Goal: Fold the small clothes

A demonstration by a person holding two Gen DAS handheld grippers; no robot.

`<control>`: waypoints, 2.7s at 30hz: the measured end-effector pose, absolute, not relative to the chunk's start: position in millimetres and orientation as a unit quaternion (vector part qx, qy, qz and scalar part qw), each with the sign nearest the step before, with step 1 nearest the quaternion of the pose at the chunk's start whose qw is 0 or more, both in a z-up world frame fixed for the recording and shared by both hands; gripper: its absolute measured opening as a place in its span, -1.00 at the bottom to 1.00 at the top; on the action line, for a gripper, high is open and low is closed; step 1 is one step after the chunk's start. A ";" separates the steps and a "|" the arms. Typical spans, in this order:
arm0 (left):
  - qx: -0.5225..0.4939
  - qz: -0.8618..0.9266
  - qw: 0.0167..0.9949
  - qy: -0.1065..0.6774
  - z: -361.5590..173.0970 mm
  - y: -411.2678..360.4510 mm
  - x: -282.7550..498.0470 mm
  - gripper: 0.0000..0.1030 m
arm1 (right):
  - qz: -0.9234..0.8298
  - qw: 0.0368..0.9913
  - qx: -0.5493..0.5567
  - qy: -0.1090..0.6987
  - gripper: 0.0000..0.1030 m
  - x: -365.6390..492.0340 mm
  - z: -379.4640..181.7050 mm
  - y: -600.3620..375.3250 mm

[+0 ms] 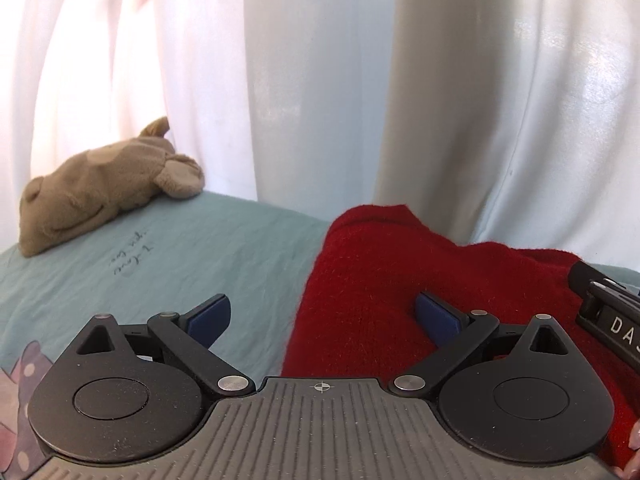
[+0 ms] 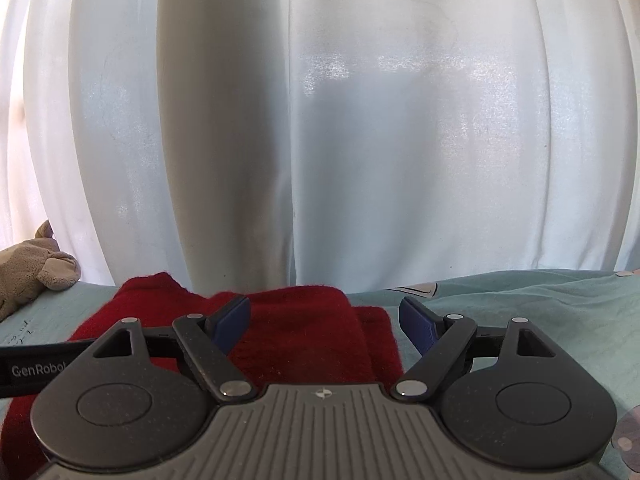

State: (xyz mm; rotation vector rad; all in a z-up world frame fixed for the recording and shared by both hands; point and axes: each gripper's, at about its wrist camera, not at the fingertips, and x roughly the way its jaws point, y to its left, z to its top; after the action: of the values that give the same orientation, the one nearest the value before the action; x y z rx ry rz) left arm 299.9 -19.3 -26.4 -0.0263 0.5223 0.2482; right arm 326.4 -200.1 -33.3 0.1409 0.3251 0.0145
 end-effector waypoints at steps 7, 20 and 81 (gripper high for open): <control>-0.011 0.100 0.957 0.274 -18.8 -12.8 298.2 0.98 | 0.001 0.981 0.072 0.180 0.62 333.5 -35.1 -199.6; -0.008 0.091 0.959 0.268 -10.5 9.6 254.2 1.00 | 0.013 0.987 -0.051 0.152 0.91 284.2 -32.8 -165.9; 0.047 -0.012 0.886 0.461 11.0 47.2 120.4 1.00 | 0.004 0.881 -0.030 0.472 0.92 143.1 22.9 -130.2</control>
State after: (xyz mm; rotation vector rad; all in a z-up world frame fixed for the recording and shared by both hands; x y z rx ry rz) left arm 120.4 47.2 11.0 0.0987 0.9589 -0.0244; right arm 143.1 -130.2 22.9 -0.0619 0.9822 0.0086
